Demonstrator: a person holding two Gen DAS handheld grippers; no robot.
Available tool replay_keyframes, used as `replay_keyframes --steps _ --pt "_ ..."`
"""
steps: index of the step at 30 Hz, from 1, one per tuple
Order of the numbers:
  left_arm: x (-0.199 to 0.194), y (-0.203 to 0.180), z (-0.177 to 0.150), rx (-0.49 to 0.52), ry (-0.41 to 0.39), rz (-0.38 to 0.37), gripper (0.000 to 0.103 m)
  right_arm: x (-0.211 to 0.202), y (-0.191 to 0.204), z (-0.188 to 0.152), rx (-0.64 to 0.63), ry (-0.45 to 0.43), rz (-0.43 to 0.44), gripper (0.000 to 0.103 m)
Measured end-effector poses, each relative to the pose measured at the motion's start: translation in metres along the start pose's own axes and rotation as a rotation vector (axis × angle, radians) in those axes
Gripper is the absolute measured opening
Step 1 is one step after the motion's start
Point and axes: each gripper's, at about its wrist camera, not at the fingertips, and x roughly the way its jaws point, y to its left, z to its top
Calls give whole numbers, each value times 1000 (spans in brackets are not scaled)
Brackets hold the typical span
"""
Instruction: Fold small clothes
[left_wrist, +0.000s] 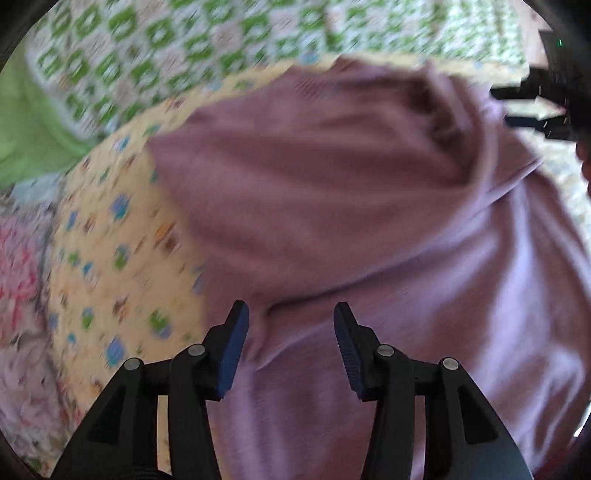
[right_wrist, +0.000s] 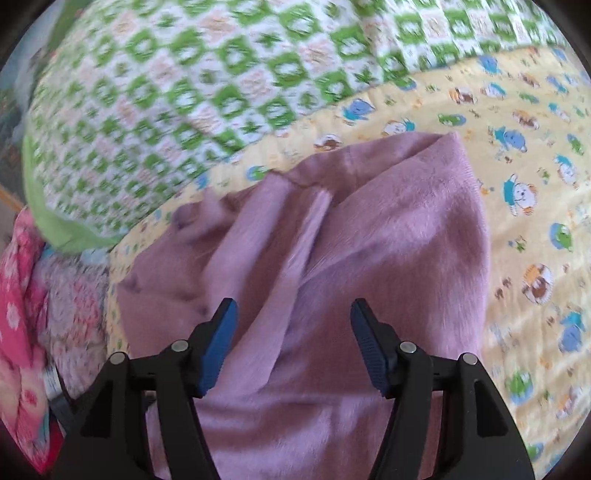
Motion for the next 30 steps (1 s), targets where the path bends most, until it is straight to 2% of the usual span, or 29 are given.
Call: replay_keyframes --steps 4,5,6,7,8,10,11,14,15,16,17,18,20,23,26,28,29,30 --pt "12 8 3 -26 9 55 48 24 -4 18 34 9 30 64" --pt "14 8 5 -32 8 71 50 28 -2 21 33 10 35 59" --pt "19 9 8 -40 9 117 50 32 2 24 34 28 46 39" --pt "24 8 13 -50 16 151 50 35 6 25 37 52 50 27" --pt "30 8 16 -64 24 180 51 34 10 26 38 63 53 11" --pt "34 16 24 -163 9 282 51 16 25 26 17 30 93 10" --pt "32 25 24 -223 4 310 50 -2 35 26 -3 -19 134 10" --pt "26 71 17 -501 -3 299 51 -71 43 22 -17 -245 280 8" --pt "26 89 10 -611 -4 255 51 -88 35 14 0 -314 278 8" --pt "25 96 5 -669 -11 221 52 -92 27 8 16 -331 249 8" --pt "25 102 1 -712 -12 199 52 -88 15 1 32 -320 192 8" --pt "28 106 -2 -742 2 201 52 -77 0 -7 58 -270 157 7" --pt "31 108 -6 -757 13 200 52 -56 -31 -23 153 -195 119 4" --pt "33 111 -7 -765 18 180 52 -50 -61 -43 218 -180 83 0" --pt "33 106 -8 -721 21 186 52 -50 -66 -47 243 -155 123 0" --pt "32 103 -5 -703 27 190 52 -48 -58 -43 227 -123 86 1" --pt "30 98 -4 -706 28 186 52 -47 -54 -42 206 -116 69 5" --pt "30 98 -4 -712 30 180 52 -46 -48 -40 183 -109 55 15"
